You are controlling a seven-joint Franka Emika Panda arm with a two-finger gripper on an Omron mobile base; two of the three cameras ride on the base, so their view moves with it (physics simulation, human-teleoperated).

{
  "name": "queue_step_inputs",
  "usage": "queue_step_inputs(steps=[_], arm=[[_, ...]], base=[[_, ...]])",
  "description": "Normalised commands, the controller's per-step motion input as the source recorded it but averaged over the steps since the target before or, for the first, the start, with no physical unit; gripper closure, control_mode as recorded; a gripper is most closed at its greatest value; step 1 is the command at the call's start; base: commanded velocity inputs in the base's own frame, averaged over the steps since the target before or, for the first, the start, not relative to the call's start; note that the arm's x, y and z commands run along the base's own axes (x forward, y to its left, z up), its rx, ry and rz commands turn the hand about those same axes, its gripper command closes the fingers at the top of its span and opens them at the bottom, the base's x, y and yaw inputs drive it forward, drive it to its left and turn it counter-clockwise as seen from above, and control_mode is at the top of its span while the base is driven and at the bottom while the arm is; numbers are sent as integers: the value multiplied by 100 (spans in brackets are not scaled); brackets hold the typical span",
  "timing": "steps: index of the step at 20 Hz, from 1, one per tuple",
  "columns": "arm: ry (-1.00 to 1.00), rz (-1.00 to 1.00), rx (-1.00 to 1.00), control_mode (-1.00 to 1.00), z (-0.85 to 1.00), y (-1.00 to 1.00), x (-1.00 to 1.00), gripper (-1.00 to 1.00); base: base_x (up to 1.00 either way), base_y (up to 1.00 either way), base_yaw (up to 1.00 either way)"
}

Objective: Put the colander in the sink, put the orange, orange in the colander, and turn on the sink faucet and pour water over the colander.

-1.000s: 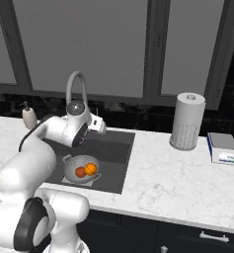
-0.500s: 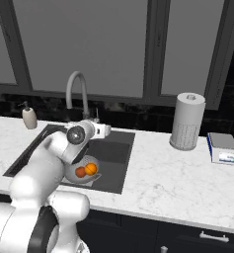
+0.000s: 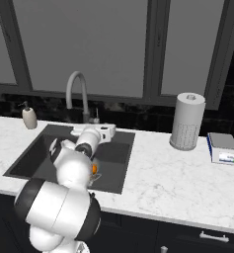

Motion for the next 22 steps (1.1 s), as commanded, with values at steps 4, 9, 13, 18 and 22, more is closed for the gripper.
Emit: queue_step_inputs(steps=[4, 9, 13, 18, 22], arm=[[0, 9, 0, -100, -2, 0, 2, -100], [0, 5, 1, -100, -2, 3, 36, -100], [0, 11, 0, -100, -1, 30, 26, -100], [0, 5, 2, -100, -28, 60, 18, -100], [1, 0, 3, -100, -31, 7, 9, -100]], base=[[0, 0, 0], [0, 0, 0], [0, 0, 0], [0, 0, 0], [0, 0, 0]])
